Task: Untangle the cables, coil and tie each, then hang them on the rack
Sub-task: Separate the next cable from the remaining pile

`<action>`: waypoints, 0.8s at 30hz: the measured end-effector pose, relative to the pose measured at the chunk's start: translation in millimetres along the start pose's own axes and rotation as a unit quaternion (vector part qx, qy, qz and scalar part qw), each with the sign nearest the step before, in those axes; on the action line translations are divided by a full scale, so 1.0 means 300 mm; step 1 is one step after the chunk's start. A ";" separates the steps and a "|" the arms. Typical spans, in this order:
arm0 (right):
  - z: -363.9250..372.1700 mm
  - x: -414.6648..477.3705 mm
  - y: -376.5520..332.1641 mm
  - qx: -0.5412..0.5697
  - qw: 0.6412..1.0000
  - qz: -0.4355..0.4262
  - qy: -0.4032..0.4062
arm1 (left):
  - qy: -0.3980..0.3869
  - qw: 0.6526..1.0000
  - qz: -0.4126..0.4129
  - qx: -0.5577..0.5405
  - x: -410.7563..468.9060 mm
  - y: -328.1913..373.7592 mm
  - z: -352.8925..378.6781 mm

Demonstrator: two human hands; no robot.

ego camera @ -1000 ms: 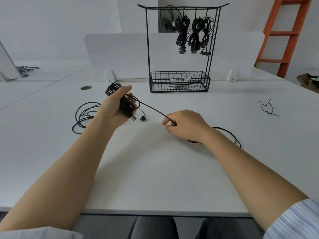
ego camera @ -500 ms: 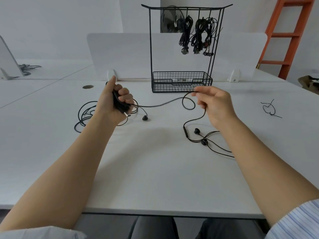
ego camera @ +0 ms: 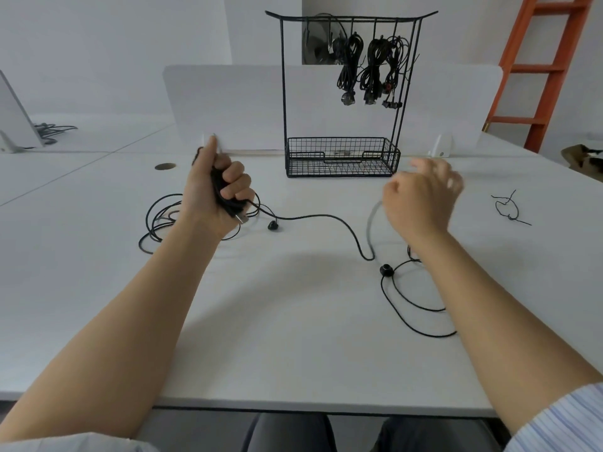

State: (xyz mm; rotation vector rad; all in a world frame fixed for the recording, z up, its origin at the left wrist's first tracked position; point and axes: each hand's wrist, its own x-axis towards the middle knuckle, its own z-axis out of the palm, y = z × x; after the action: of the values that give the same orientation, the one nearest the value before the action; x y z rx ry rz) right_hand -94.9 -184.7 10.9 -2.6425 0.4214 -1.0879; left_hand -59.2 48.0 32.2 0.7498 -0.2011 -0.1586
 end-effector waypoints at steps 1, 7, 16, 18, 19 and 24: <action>0.007 -0.020 -0.037 0.039 0.996 -0.067 0.034 | -0.011 1.000 -0.004 0.016 -0.004 -0.011 0.009; 0.018 -0.176 -0.218 0.157 0.933 -0.296 -0.129 | -0.072 0.996 -0.013 0.043 -0.025 -0.036 0.043; 0.038 -0.179 -0.190 0.114 0.909 -0.239 -0.320 | -0.092 0.995 -0.033 -0.033 -0.015 -0.037 0.024; 0.042 -0.181 -0.190 0.078 0.904 -0.260 -0.329 | -0.100 0.994 -0.037 -0.034 -0.015 -0.043 0.022; 0.044 -0.182 -0.190 0.065 0.904 -0.268 -0.326 | -0.103 0.993 -0.038 -0.032 -0.015 -0.044 0.022; 0.050 -0.128 -0.159 0.087 0.950 -0.196 -0.227 | -0.065 0.995 -0.070 0.018 -0.012 -0.033 0.023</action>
State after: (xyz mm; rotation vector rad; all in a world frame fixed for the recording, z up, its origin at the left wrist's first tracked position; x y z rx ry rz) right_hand -102.3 -124.8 -8.0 -2.7581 -0.2895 -0.5317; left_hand -65.2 37.1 30.1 0.7904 -0.2753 -0.3390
